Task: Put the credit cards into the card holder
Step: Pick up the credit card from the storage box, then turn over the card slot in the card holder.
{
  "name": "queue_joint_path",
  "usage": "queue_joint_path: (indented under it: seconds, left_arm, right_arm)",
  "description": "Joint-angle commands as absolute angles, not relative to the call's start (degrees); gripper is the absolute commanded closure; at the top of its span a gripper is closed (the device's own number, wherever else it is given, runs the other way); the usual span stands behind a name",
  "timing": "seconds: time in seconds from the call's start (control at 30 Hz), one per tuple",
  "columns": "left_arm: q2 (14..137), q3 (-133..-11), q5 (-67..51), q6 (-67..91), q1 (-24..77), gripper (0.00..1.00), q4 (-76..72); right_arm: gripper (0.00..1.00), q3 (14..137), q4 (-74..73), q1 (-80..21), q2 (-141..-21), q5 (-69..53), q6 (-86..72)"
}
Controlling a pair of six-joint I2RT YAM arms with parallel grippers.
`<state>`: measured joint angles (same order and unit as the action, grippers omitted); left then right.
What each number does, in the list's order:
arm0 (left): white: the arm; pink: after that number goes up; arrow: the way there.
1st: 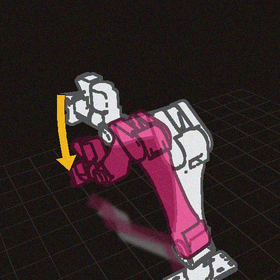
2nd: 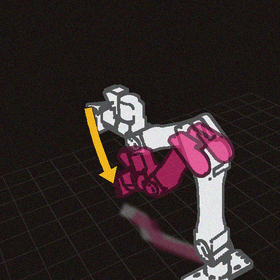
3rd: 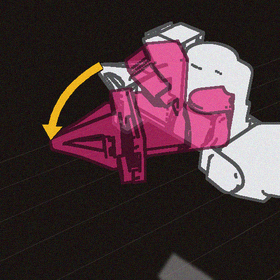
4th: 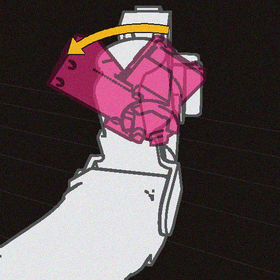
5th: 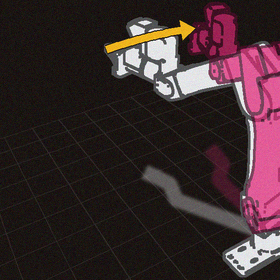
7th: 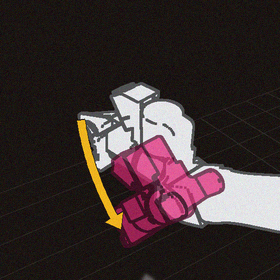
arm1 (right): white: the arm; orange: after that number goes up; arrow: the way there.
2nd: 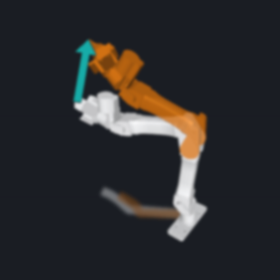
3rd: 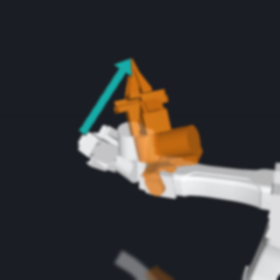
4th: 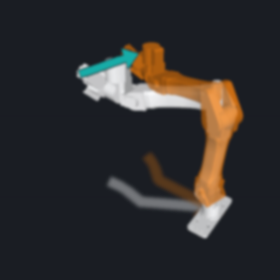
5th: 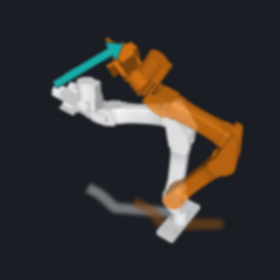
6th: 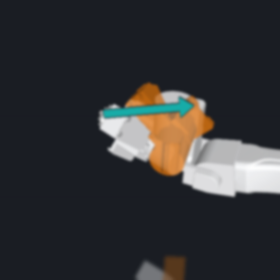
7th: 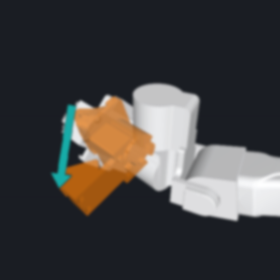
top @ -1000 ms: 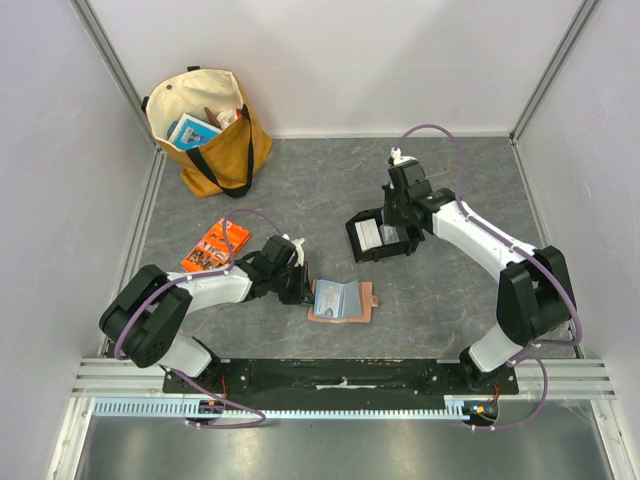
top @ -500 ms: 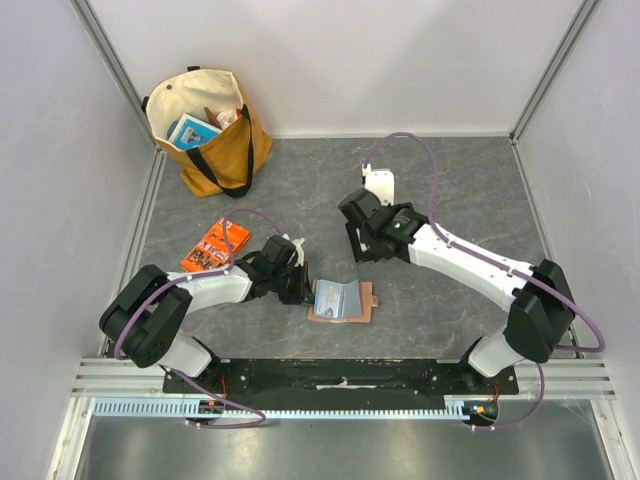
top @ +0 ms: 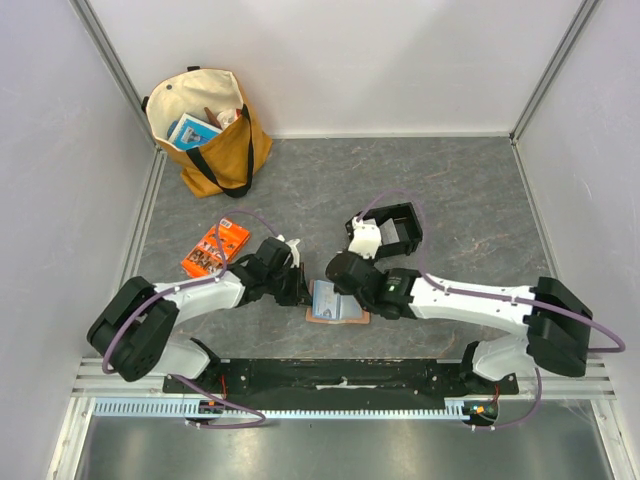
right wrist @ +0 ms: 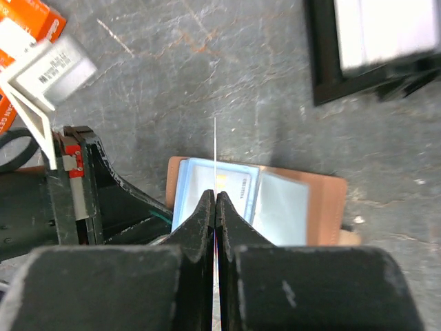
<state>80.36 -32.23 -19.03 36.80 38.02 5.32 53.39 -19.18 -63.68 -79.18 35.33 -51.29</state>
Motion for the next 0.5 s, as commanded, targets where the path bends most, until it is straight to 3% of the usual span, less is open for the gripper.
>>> queue_joint_path:
  seconds: [0.0,0.47]
  left_arm:
    - [77.1,-31.5,-18.4,38.9,38.2,0.98,6.1]
    - [75.4,-30.8,-18.8,39.7,38.2,0.98,5.9]
  right_arm:
    - [1.00,52.5,-9.5,-65.9,-81.9,37.1,-57.7]
    - [1.00,55.5,-6.2,-68.4,-89.8,37.5,-57.0]
